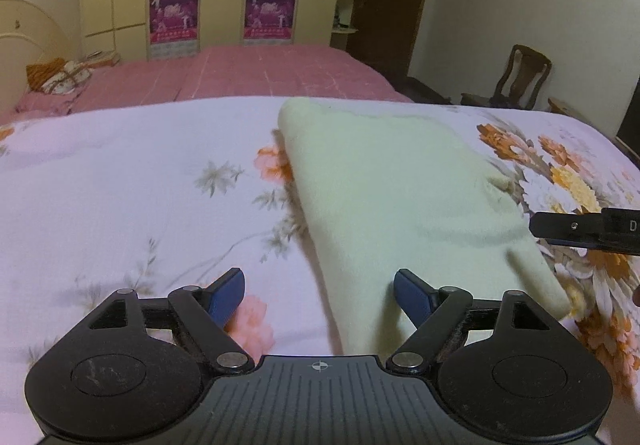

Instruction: Fold small clothes

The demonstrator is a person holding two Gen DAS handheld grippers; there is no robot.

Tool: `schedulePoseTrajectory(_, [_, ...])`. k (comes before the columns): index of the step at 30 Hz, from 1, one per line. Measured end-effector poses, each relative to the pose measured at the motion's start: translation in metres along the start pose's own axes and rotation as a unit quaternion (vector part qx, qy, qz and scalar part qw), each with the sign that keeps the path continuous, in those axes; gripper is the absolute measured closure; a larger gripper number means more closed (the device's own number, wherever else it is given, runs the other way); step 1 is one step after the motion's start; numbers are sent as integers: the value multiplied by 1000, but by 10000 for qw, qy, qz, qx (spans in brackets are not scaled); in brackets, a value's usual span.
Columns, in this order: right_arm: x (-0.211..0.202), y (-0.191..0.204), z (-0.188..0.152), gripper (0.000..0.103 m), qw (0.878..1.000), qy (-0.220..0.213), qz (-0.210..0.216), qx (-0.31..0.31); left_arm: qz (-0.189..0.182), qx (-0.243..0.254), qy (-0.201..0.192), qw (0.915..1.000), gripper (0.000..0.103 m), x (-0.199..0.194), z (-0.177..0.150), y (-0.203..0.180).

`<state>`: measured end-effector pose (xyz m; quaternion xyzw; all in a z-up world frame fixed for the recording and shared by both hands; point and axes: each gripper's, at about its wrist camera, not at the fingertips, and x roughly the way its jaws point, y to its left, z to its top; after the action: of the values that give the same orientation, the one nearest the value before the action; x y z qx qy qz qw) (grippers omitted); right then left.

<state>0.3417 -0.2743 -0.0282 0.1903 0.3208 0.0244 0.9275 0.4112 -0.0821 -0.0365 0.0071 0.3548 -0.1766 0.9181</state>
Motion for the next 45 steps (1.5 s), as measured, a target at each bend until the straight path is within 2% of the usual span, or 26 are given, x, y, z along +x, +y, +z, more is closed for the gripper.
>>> schedulePoseTrajectory(2, [6, -7, 5, 49, 9999, 10, 48, 117, -133, -35, -16, 9999, 22, 6, 7, 1])
schedulePoseTrajectory(6, [19, -29, 16, 39, 9978, -26, 343, 565, -559, -626, 116, 9964, 22, 25, 21, 17])
schedulePoseTrajectory(9, [34, -54, 26, 37, 9913, 50, 598, 1175, -994, -1182, 279, 9876, 22, 44, 28, 35])
schedulePoseTrajectory(11, [44, -68, 30, 37, 9853, 117, 805, 1503, -1334, -1550, 366, 9782, 23, 55, 30, 44])
schedulePoseTrajectory(15, [64, -81, 32, 35, 9757, 381, 1265, 1749, -1592, -2044, 514, 9645, 28, 76, 26, 56])
schedulePoseTrajectory(17, [74, -79, 31, 38, 9757, 531, 1336, 1654, -1662, -2130, 498, 9615, 29, 81, 25, 59])
schedulePoseTrajectory(22, [84, -57, 38, 41, 9818, 755, 1315, 1144, -1654, -1951, 545, 9652, 32, 89, 28, 53])
schedulePoseTrajectory(27, [89, -40, 43, 55, 9857, 917, 1199, 745, -1461, -1498, 638, 9758, 32, 94, 39, 34])
schedulePoseTrajectory(28, [90, -38, 44, 58, 9862, 914, 1185, 712, -1395, -1363, 653, 9786, 35, 95, 41, 27])
schedulePoseTrajectory(31, [89, -23, 43, 60, 9899, 886, 1003, 473, -1330, -1026, 656, 9836, 61, 96, 49, 12])
schedulePoseTrajectory(33, [90, -16, 46, 62, 9916, 896, 849, 384, -1244, -697, 529, 9884, 68, 91, 53, -2])
schedulePoseTrajectory(38, [79, 15, 44, 74, 9963, 672, 452, -303, -907, -175, 356, 9951, 71, 76, 62, -20])
schedulePoseTrajectory(42, [62, 33, 40, 75, 9964, 437, 243, -692, -835, -7, 242, 9962, 71, 58, 69, -23])
schedulePoseTrajectory(45, [48, 40, 40, 76, 9956, 326, 245, -841, -817, 62, 132, 9965, 71, 37, 71, -20])
